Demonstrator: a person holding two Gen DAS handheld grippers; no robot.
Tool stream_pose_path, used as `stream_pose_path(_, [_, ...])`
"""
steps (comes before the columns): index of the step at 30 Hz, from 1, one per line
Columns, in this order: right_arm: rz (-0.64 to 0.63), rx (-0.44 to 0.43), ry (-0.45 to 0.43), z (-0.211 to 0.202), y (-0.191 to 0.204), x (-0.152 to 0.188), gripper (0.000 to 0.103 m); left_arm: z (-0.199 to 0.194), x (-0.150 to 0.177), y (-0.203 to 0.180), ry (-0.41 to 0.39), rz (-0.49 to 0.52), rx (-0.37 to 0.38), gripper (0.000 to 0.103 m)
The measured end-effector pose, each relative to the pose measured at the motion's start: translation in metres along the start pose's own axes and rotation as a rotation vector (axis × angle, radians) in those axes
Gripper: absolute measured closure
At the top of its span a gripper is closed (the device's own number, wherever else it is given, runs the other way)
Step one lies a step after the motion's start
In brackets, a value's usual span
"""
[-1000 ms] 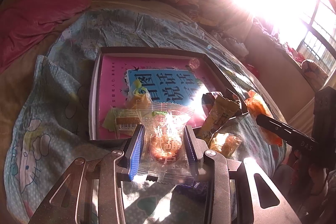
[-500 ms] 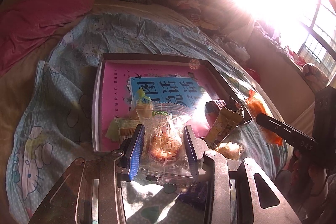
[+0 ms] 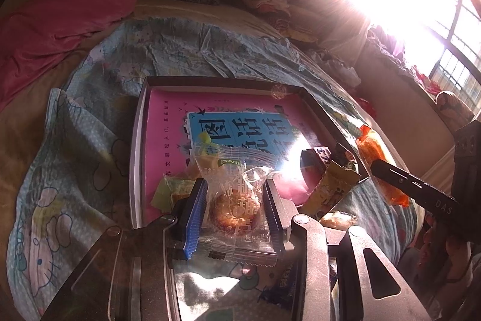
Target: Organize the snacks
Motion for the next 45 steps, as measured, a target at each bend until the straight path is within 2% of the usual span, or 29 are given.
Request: stream_pose_path(45, [0.000,0.002,0.037,0.041,0.000,-0.009,0.070,0.028,0.001,-0.007,0.033,0.049,-0.005,0.064])
Point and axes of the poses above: each gripper's, at about its wrist camera, not at the fingertips, and z roughly the way its jaws point, y to its left, x to its underside, the point moved 2 cm from there along z, roughly the way its jaws point, and after that the axes turned 7 degrees about z, right-handed, at the moved point
